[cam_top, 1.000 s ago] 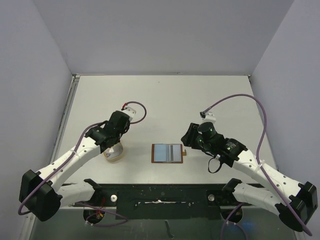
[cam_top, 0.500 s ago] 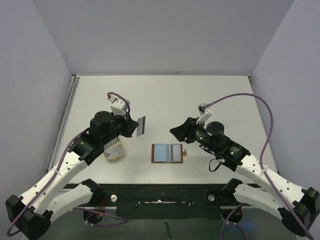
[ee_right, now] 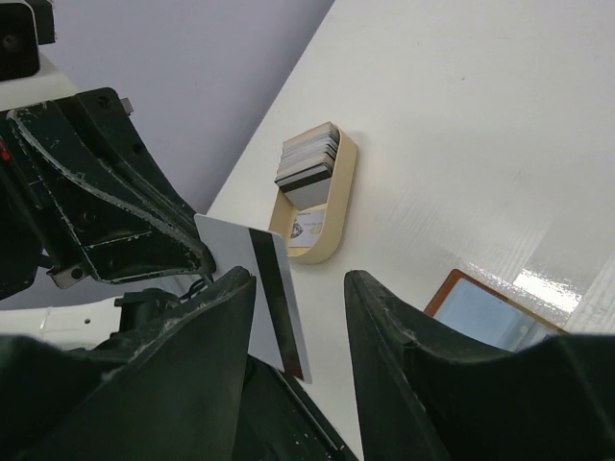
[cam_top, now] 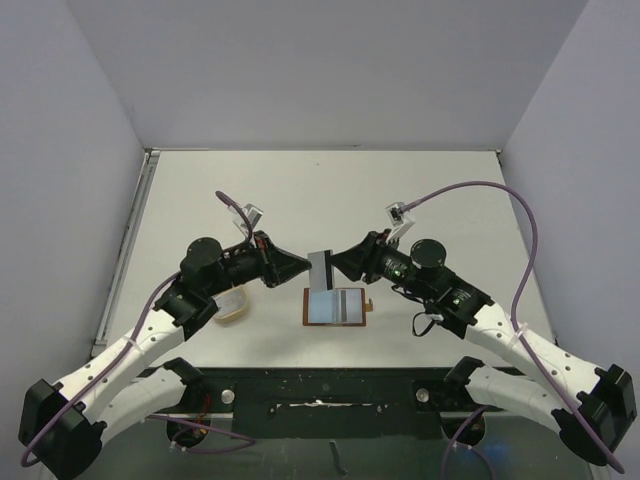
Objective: Put the credit cards into the card holder
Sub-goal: Pick up the credit card from the storage box.
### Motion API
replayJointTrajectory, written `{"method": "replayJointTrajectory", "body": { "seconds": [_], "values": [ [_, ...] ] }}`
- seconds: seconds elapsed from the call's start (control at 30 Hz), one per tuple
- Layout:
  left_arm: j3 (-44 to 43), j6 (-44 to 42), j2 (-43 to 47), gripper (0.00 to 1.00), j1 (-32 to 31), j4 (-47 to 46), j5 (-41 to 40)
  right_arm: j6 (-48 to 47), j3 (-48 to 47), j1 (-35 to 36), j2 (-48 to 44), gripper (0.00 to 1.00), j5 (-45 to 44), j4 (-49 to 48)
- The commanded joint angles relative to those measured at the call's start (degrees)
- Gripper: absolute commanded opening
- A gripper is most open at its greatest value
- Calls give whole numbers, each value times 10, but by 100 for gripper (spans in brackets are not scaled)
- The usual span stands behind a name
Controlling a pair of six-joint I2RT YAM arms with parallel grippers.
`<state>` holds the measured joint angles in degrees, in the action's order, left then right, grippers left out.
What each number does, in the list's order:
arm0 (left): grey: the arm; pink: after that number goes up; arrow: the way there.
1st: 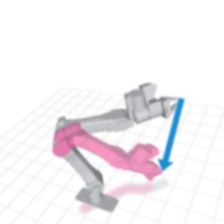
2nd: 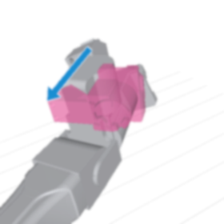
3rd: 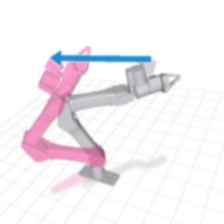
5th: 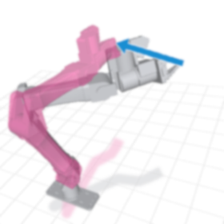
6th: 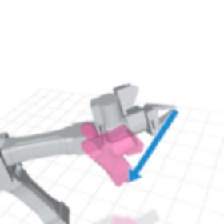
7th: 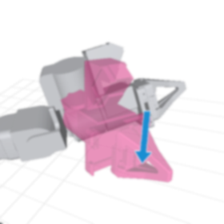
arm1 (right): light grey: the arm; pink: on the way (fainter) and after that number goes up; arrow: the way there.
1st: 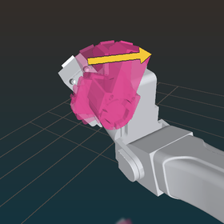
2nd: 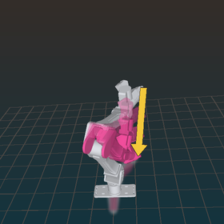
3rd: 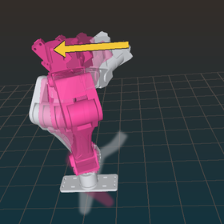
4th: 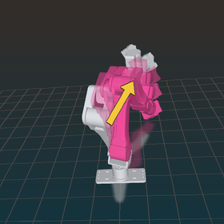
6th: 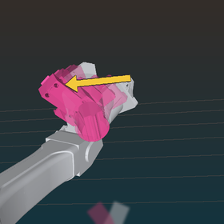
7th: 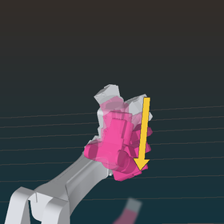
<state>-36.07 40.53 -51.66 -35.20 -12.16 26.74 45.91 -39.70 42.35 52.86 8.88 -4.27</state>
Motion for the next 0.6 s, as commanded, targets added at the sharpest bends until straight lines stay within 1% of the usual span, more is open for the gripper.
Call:
{"method": "replayJointTrajectory", "body": {
  "seconds": [0.0, 0.07, 0.13, 0.2, 0.23, 0.27, 0.33, 0.37, 0.43, 0.5, 0.53, 0.57],
  "values": [
    [5, 57, -8, 0, 2, -113, 59, 4, -18, -3, 3, 43, 22, -47],
    [5, 60, -14, 0, 2, -115, 66, 5, -18, -4, 7, 43, 34, -56],
    [8, 63, -21, 0, 2, -120, 72, 5, -16, -3, 10, 38, 47, -68],
    [13, 65, -25, 0, 2, -131, 76, 4, -12, -4, 13, 27, 57, -78],
    [15, 66, -26, 0, 2, -132, 76, 0, -10, -3, 12, 17, 63, -85],
    [16, 65, -27, 0, 2, -131, 74, -2, -9, -3, 11, 10, 69, -89],
    [17, 59, -25, 0, 3, -127, 67, -3, -4, -3, 6, 0, 70, -92],
    [17, 51, -23, 2, 3, -118, 61, -3, -3, -4, 4, 0, 66, -89],
    [19, 24, -15, 19, 3, -100, 46, -1, -1, -4, 2, 0, 55, -77],
    [23, -10, -3, 34, 4, -77, 24, -1, 2, -4, 2, 0, 45, -66],
    [22, -29, 2, 39, 3, -58, 8, 0, 4, -4, 3, 0, 38, -62],
    [19, -48, 5, 41, 4, -34, -9, 2, 6, -4, 4, 0, 31, -56]
  ]
}}
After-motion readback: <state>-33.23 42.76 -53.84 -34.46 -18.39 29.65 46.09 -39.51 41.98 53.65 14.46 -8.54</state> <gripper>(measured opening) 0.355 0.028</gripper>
